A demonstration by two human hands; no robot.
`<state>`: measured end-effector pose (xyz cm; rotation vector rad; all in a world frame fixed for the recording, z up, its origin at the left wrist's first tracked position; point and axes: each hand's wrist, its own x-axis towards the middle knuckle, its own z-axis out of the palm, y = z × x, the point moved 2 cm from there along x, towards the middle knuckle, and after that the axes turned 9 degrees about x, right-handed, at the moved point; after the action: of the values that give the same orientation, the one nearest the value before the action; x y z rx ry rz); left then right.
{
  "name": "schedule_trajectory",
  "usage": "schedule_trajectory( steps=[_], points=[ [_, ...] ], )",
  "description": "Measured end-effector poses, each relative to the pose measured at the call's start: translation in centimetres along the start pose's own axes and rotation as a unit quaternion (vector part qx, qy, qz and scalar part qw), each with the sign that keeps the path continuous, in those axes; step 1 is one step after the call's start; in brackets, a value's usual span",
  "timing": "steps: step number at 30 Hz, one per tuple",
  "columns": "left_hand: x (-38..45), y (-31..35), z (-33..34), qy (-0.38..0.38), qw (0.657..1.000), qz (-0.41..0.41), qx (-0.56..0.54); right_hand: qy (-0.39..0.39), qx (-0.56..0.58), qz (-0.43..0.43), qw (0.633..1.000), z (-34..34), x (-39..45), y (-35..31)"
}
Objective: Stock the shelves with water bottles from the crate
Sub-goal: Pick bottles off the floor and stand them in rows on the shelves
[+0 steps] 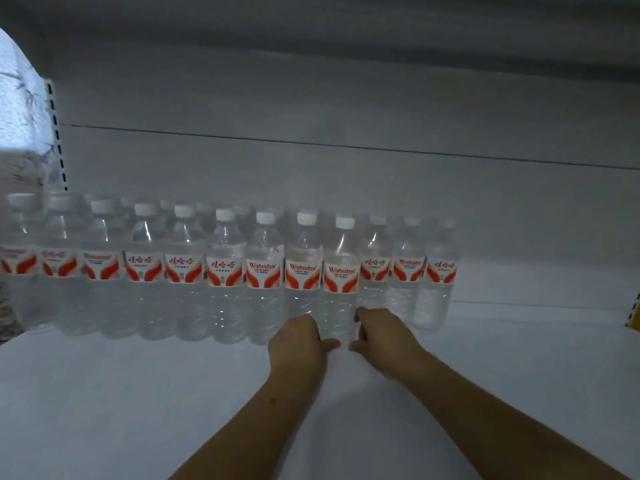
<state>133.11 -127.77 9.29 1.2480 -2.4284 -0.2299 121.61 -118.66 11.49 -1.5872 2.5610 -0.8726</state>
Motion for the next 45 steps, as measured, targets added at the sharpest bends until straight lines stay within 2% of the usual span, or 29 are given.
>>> schedule_trajectory(
  steps=[3, 7, 11, 13, 17, 21, 25, 29, 32, 35, 37, 39, 42, 45],
  points=[
    [0.5, -0.1, 0.5, -0.001, 1.000, 0.005, -0.013, 0.027, 0.009, -0.002, 1.000, 1.4, 0.5, 1.4],
    [0.4, -0.5, 1.0, 0.006, 0.999, -0.003, -0.045, 0.012, 0.052, -0.001, 0.999, 0.4, 1.4, 1.7],
    [0.7, -0.8, 1.2, 0.010, 0.998, -0.007, -0.058, 0.160, 0.148, -0.023, 0.976, -4.4, 1.9, -1.2],
    [0.7, -0.8, 1.1, 0.011, 0.998, -0.009, -0.056, 0.188, 0.181, -0.038, 0.965, -5.7, 1.9, -3.0],
    [0.6, -0.8, 1.2, 0.015, 0.999, -0.016, -0.049, 0.156, 0.119, -0.059, 0.979, -5.4, 1.7, -4.4],
    [0.7, -0.7, 1.1, 0.028, 0.999, -0.016, -0.041, 0.158, 0.099, -0.053, 0.981, -5.1, 2.9, -4.1],
    [-0.3, -0.1, 0.2, -0.011, 1.000, -0.012, -0.001, 0.108, 0.099, -0.015, 0.989, -5.3, 3.1, -4.3],
    [-2.2, 2.3, -1.9, -0.077, 0.995, 0.056, 0.006, 0.089, 0.084, -0.001, 0.993, -7.6, -0.9, -4.2],
    [-6.3, 6.1, -3.3, -0.038, 0.987, 0.157, -0.017, 0.110, 0.047, -0.009, 0.993, -10.9, -4.9, -2.7],
    [-12.6, 11.3, -3.4, -0.008, 0.954, 0.300, -0.024, 0.116, 0.031, 0.019, 0.993, -16.1, -10.0, -0.7],
    [-17.4, 15.2, -3.1, 0.018, 0.914, 0.404, -0.021, 0.141, -0.017, 0.040, 0.989, -19.9, -14.1, 1.2],
    [-22.8, 19.1, -2.2, 0.012, 0.869, 0.494, -0.020, 0.176, -0.063, 0.059, 0.981, -23.1, -19.0, 3.8],
    [-31.8, 23.2, 1.6, -0.077, 0.796, 0.600, -0.024, 0.213, -0.094, 0.114, 0.966, -24.8, -28.0, 9.3],
    [-40.7, 25.0, 8.2, -0.226, 0.728, 0.648, 0.004, 0.220, -0.093, 0.198, 0.951, -22.5, -38.5, 16.3]
  ],
)
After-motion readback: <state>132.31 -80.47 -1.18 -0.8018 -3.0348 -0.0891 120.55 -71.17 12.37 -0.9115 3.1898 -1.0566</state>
